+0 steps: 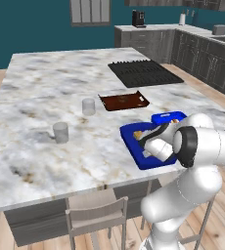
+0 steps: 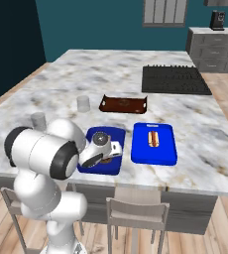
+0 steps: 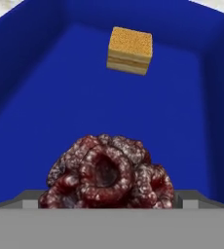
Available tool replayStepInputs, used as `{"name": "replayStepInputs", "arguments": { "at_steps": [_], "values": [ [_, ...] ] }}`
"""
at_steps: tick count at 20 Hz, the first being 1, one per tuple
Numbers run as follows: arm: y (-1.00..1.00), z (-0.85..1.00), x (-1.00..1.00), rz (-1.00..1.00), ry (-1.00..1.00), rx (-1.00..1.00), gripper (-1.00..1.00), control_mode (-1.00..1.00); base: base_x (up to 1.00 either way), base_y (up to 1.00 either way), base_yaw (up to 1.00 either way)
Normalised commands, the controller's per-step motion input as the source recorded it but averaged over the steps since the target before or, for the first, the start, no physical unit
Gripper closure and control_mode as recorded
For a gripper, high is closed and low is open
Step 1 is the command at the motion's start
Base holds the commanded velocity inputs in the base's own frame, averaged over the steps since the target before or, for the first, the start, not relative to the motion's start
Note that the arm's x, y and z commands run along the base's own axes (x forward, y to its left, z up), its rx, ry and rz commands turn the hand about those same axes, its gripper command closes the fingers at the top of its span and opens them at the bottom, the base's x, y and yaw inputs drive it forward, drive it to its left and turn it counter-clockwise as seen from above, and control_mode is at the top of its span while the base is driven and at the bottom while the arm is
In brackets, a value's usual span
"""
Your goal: Take the cakes from the fridge and place them on the empty tray on the dining counter.
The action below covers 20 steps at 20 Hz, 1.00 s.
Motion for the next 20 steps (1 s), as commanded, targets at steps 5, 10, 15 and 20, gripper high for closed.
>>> {"name": "replayStepInputs", "arguments": {
  "at_steps": [5, 10, 15, 20],
  "values": [
    [0.00, 0.16, 0.23, 0.00, 0.08, 0.00, -1.00, -1.00, 0.00, 0.00, 0.00],
    [0.00, 0.05, 0.54, 0.00, 0.14, 0.00, -1.00, -1.00, 0.00, 0.00, 0.00],
    [0.00, -0.01, 0.35, 0.00, 0.11, 0.00, -1.00, -1.00, 0.00, 0.00, 0.00],
    [0.00, -0.14, 0.00, 0.00, 0.01, 0.02, -1.00, -1.00, 0.00, 0.00, 0.00]
  ]
}}
